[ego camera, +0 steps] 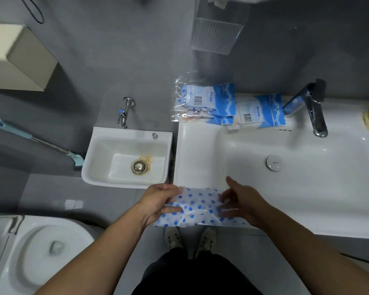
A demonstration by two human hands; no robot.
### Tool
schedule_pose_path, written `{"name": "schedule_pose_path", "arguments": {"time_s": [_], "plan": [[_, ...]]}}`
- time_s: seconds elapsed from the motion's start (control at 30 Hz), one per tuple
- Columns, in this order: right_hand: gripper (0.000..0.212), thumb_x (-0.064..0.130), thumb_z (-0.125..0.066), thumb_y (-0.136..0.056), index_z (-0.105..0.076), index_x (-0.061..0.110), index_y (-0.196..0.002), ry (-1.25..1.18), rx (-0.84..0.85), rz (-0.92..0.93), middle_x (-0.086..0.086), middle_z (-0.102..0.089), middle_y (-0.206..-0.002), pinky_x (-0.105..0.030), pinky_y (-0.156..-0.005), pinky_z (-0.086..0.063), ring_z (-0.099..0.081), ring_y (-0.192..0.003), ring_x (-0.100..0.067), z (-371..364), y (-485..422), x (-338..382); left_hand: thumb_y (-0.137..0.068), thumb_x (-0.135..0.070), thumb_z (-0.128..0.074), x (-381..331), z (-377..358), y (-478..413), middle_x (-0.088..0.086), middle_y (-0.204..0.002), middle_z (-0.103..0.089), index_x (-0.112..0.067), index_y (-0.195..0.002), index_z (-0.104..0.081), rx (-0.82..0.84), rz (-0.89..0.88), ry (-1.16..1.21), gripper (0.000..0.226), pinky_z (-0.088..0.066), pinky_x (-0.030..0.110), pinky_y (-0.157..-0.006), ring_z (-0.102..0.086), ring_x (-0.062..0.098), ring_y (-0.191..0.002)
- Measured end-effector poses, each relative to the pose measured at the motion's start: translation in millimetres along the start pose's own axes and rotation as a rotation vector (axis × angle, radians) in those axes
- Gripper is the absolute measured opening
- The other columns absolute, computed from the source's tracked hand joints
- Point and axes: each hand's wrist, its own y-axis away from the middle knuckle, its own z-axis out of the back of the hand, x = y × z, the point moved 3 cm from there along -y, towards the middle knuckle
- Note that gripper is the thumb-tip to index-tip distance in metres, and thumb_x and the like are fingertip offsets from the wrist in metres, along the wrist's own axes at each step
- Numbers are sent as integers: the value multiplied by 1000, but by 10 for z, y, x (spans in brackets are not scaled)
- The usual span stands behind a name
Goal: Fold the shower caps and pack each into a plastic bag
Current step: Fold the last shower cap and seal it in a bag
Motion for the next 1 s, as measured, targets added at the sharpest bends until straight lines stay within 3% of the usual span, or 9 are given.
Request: {"name": "schedule_pose_path", "arguments": {"time_s": [0.07, 0.2, 0.33, 0.43, 0.53, 0.63, 0.73, 0.87, 1.0], "plan": [[49, 40, -56, -94, -73, -3, -79, 252, -73, 92, -13, -76, -82, -54, -82, -58, -70, -74, -35, 37, 7, -108, -76, 1, -82, -6, 33, -17, 15, -104, -62, -3, -104, -65, -70, -30, -157, 33, -63, 35, -58, -70, 24, -80], [51, 44, -46, -98, -76, 5, -83, 519, -72, 145, -6, -77, -81, -38, -84, -59, -72, -78, -31, -8, -24, -97, -70, -10, -87, -10, 66, -102, 9, -86, -56, -17, -88, -55, -230, -148, -539, 37, -64, 42, -66, -59, 20, -64], [36, 34, -44, -100, -59, 6, -117, 935, 81, 88, -2, -69, -73, -26, -72, -55, -69, -61, -22, -162, 54, 27, -61, -49, -86, -14, 96, -91, 8, -115, -57, -23, -121, -48, -406, -177, -941, 76, -56, 40, -86, -63, 27, -101], [53, 48, -34, -100, -67, 6, -104, 755, 86, 95, -11, -72, -64, -22, -50, -49, -62, -46, -17, -312, 100, 106, -61, -61, -80, 0, 126, -75, 9, -129, -46, -18, -136, -44, -462, -184, -1064, 94, -49, 39, -97, -51, 28, -122], [53, 49, -44, -97, -67, 1, -101, 309, 185, 21, -20, -74, -95, -33, -65, -60, -73, -78, -29, -574, 100, 86, -63, -56, -83, -2, 134, -63, 4, -116, -63, -14, -121, -50, -407, -135, -968, 79, -48, 32, -76, -62, 24, -104], [55, 56, -45, -94, -64, 6, -105, 197, 187, -126, -14, -71, -103, -38, -84, -59, -71, -93, -29, -652, 18, -76, -66, -47, -85, -22, 161, -45, 2, -105, -67, -12, -109, -58, -382, -139, -891, 62, -45, 26, -67, -63, 18, -89], [68, 63, -39, -93, -62, 3, -114, 89, 196, -185, -18, -70, -110, -38, -86, -55, -68, -98, -30, -607, -54, -125, -79, -21, -81, -46, 121, 16, 8, -92, -75, -5, -103, -68, -211, -62, -431, 32, -55, 26, -54, -69, 17, -72], [98, 78, -21, -86, -62, -2, -123, 240, 206, -178, -12, -63, -102, -30, -63, -36, -46, -73, -16, -655, -32, -104, -91, -11, -67, -13, -151, 172, 7, -71, -67, -12, -91, -65, 73, 8, -111, 2, -63, 30, -64, -63, 14, -56], [86, 73, -20, -90, -47, 8, -139, 153, 271, -201, -12, -52, -138, -35, -104, -41, -58, -118, -22, -741, 3, -92, -93, -18, -66, 128, -369, 224, 16, -81, -71, -12, -92, -64, 148, 38, -81, 7, -62, 40, -82, -72, 25, -74]]}}
